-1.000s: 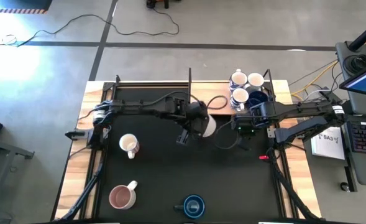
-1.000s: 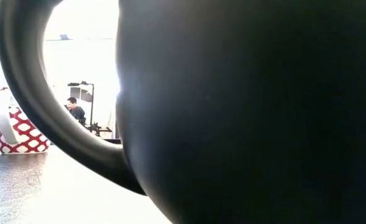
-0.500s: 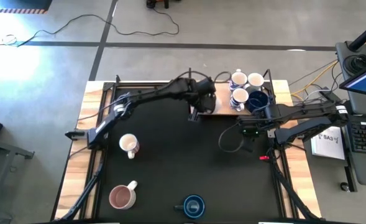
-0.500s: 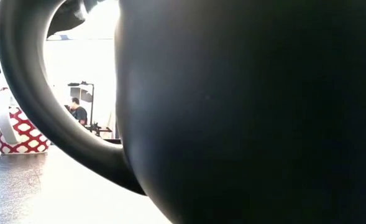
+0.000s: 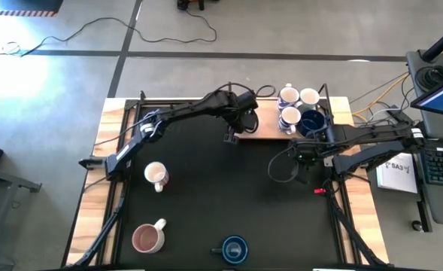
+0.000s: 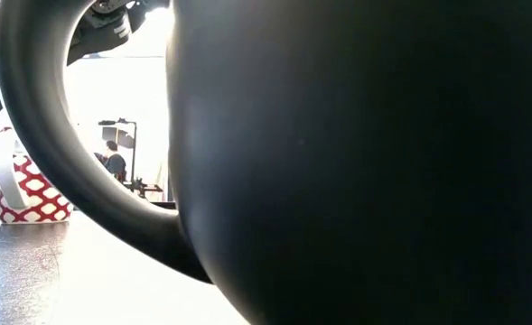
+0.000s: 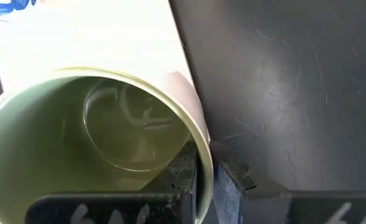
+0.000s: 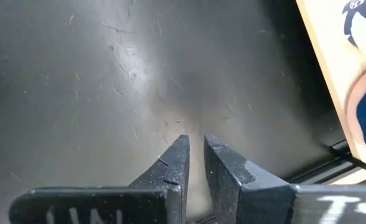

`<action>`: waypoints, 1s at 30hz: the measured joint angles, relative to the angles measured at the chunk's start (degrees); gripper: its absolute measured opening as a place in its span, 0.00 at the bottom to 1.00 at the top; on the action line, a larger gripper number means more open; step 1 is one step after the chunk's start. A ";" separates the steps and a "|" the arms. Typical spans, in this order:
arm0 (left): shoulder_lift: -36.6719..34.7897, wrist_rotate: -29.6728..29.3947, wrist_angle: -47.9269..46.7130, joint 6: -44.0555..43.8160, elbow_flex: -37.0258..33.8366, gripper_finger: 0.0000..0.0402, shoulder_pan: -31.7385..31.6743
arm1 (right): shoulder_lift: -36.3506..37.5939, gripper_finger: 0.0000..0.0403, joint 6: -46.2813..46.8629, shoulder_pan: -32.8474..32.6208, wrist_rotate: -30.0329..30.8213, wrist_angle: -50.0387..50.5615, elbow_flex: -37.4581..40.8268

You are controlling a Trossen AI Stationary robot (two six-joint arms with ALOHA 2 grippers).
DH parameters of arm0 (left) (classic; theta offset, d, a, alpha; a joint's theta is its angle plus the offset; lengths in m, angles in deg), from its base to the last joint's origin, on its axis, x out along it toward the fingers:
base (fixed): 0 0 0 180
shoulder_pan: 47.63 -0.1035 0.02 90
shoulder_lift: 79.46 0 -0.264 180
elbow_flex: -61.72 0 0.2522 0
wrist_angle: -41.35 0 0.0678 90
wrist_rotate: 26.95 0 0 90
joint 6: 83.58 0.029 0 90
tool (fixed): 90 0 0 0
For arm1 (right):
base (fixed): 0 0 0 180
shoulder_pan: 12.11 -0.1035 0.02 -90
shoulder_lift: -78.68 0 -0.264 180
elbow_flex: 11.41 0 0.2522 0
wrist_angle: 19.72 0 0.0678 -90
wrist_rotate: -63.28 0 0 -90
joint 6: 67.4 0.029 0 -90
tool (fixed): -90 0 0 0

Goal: Place coffee mugs
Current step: Put the green mug on the shelf

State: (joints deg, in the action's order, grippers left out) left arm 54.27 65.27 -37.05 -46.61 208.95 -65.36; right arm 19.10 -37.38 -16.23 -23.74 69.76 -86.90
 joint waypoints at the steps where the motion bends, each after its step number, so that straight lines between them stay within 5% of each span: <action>1: 0.00 -0.02 -0.15 -0.04 0.00 0.03 0.00 | -0.20 0.10 0.02 0.00 0.00 -0.10 0.00; 30: 1.22 -0.33 -1.79 1.55 0.07 0.11 -0.92 | -0.95 0.09 -0.10 0.00 0.00 -1.68 0.00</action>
State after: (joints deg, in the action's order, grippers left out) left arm 55.50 64.94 -38.85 -45.05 209.02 -66.28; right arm 18.15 -37.48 -16.23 -23.74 68.08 -86.90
